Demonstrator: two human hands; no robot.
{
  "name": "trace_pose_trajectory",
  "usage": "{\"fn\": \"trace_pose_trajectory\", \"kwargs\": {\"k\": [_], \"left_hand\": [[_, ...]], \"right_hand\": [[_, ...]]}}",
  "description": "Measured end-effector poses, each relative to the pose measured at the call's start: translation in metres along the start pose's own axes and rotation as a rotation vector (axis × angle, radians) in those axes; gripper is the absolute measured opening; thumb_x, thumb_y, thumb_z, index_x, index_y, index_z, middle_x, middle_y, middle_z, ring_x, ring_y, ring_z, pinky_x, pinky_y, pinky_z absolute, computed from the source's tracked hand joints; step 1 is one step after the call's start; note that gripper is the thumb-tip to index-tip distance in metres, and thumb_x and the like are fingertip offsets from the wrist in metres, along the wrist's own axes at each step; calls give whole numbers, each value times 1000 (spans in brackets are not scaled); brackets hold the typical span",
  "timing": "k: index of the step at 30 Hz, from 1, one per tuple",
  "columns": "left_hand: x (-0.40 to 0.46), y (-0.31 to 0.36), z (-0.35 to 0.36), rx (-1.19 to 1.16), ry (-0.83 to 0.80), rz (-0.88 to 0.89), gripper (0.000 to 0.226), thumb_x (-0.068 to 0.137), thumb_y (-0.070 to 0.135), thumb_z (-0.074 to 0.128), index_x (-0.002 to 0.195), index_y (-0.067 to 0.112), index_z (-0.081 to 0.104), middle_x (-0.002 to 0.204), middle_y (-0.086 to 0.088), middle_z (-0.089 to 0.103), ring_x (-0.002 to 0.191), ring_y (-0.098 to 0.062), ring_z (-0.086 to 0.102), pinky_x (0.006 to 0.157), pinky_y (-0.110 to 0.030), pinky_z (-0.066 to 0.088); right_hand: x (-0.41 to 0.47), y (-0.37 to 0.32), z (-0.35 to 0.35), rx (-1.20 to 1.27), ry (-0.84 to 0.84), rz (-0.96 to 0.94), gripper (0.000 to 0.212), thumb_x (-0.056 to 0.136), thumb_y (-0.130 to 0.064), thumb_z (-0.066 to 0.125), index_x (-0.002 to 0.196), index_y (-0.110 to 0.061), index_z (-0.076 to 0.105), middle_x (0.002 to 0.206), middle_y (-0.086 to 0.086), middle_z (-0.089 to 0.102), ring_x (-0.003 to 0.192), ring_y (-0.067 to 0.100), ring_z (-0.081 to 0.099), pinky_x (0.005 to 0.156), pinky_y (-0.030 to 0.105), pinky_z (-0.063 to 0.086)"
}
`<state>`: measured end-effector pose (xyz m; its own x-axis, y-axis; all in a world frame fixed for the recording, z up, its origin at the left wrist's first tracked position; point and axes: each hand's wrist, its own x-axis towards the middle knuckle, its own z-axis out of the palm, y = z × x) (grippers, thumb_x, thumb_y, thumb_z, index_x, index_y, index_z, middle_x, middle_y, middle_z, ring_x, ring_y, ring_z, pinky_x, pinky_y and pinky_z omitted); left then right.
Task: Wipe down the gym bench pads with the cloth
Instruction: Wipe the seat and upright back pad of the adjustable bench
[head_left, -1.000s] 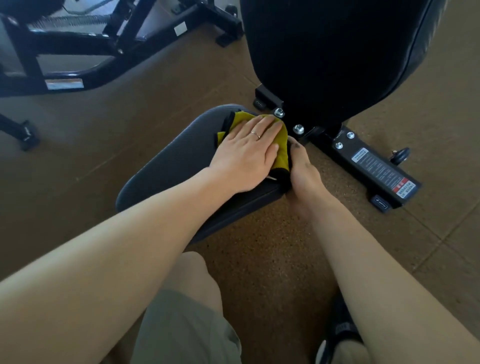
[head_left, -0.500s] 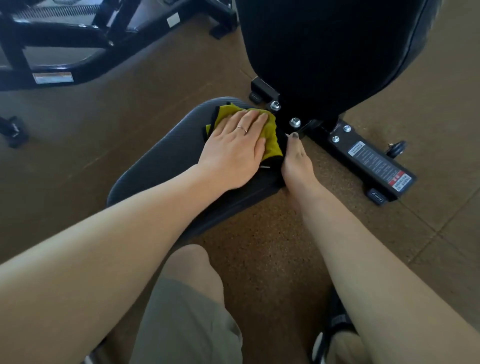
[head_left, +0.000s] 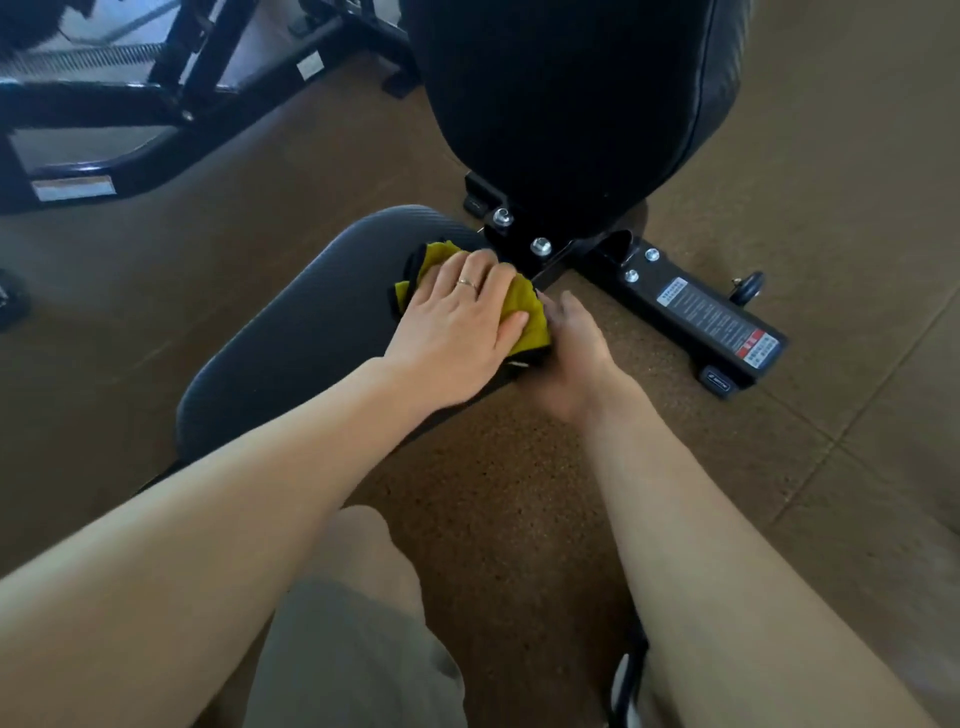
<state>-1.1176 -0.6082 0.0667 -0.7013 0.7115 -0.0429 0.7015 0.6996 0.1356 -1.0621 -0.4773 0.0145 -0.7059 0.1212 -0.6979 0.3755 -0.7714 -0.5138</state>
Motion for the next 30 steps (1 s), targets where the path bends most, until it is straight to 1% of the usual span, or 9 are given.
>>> {"fn": "trace_pose_trajectory", "kwargs": {"k": [4, 7, 9, 14, 16, 20, 24, 27, 30], "left_hand": [[25, 33, 7, 91, 52, -134, 45, 107, 40, 35, 144, 13, 38, 148, -14, 40, 138, -36, 36, 116, -51, 28], [-7, 35, 9, 164, 104, 36, 42, 104, 33, 52, 140, 14, 42, 143, -15, 44, 134, -37, 43, 113, -50, 36], [-34, 26, 9, 222, 92, 161, 52, 93, 28, 71, 136, 16, 44, 142, -14, 45, 133, -35, 45, 114, -49, 38], [-11, 29, 6, 381, 51, 245, 51, 96, 26, 62, 140, 15, 39, 147, -17, 42, 135, -36, 43, 116, -50, 33], [12, 41, 9, 372, 59, 158, 51, 97, 26, 58, 143, 16, 38, 151, -17, 39, 137, -37, 40, 117, -49, 30], [32, 58, 12, 293, 82, -30, 52, 96, 21, 55, 144, 15, 37, 156, -18, 33, 140, -37, 35, 118, -49, 24], [-31, 46, 11, 185, 168, -2, 50, 89, 19, 65, 135, 15, 46, 141, -13, 44, 131, -35, 44, 115, -49, 32], [-98, 12, 9, 156, 168, 3, 48, 86, 14, 70, 130, 14, 50, 133, -12, 48, 123, -35, 49, 111, -51, 38], [-142, -22, 3, 151, 232, -65, 39, 90, 15, 69, 127, 11, 55, 128, -14, 54, 116, -36, 53, 106, -52, 42]], "right_hand": [[-9, -6, -13, 124, -24, 68, 65, 106, -61, 18, 154, -26, 46, 148, 17, 54, 117, 31, 61, 92, 47, 48], [-20, -15, -13, 474, -33, 254, 63, 105, -63, 24, 159, -32, 35, 163, 14, 39, 146, 39, 38, 106, 57, 34], [-13, -19, -12, 789, -82, 273, 75, 96, -67, 45, 160, -30, 32, 168, 11, 28, 154, 39, 22, 114, 56, 26], [-11, -13, -3, 54, -93, 57, 59, 105, -63, 27, 143, -28, 56, 135, 10, 68, 128, 32, 62, 109, 52, 45], [-14, -17, -6, -2, -49, -36, 55, 106, -61, 27, 128, -27, 65, 127, 10, 70, 122, 28, 63, 101, 48, 49], [-16, -21, -10, 16, 6, -99, 57, 104, -63, 29, 142, -28, 54, 143, 12, 58, 129, 29, 57, 109, 53, 44], [-30, -20, 14, -176, 42, -98, 51, 104, -63, 33, 126, -27, 62, 120, 7, 70, 111, 26, 66, 85, 44, 53], [-34, -19, 32, -379, 95, -116, 61, 100, -67, 38, 141, -26, 56, 137, 5, 64, 125, 28, 60, 107, 50, 48], [-33, -9, 45, -601, 160, -159, 69, 102, -63, 36, 161, -29, 27, 162, 4, 40, 145, 30, 42, 120, 52, 33]]}}
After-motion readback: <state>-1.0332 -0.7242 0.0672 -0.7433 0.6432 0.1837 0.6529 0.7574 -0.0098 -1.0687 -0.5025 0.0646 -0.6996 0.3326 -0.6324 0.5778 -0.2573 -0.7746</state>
